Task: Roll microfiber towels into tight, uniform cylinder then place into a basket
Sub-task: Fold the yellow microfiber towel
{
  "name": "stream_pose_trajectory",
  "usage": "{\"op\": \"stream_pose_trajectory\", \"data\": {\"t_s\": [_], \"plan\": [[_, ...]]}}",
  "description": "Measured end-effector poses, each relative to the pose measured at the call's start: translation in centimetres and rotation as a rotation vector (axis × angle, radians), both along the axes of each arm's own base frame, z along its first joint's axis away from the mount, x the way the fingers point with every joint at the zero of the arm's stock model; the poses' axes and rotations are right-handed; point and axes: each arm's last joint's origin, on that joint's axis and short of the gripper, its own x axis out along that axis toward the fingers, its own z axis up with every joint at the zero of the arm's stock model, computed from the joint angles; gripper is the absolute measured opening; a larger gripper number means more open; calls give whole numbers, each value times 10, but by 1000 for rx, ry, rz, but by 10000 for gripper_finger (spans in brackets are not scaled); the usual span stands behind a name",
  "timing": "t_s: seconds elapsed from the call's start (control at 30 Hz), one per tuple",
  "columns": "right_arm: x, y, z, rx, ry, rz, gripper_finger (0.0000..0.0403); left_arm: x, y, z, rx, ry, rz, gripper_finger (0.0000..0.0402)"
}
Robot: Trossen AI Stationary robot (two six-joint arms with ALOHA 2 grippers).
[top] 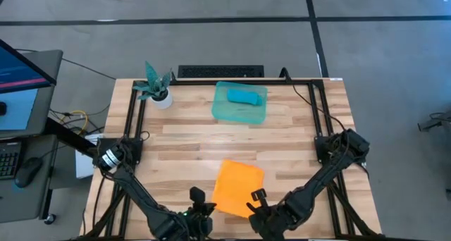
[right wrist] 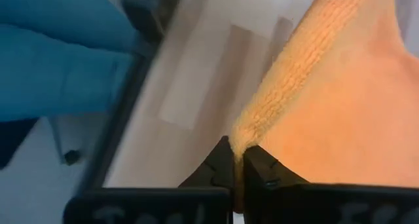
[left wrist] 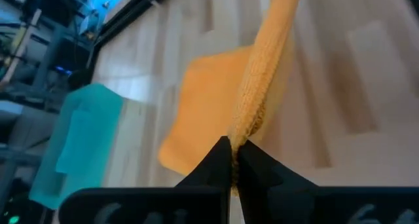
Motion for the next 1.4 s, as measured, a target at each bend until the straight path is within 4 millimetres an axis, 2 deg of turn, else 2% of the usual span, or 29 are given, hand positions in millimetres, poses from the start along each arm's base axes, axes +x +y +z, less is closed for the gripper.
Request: {"op": "stream_pose_trajectory", "data": {"t_s": [0.2,0.37,0.7,0.87,1.07,1.4], "plan": [[-1,-20,-5,-130,53,-142,8,22,32,-11,-10,56,90,0],[-1,-39,-19,-205,88,-265,23,36,60,-22,2,82,174,0],[10,-81,-41,-249,157,-435,11,52,96,-33,8,112,271,0],[9,-92,-50,-263,182,-490,25,58,106,-36,-94,155,300,0],[10,-95,-52,-258,185,-508,11,61,112,-37,-145,187,312,0],[10,-96,-53,-253,188,-524,23,66,120,-39,-249,244,322,0]]}}
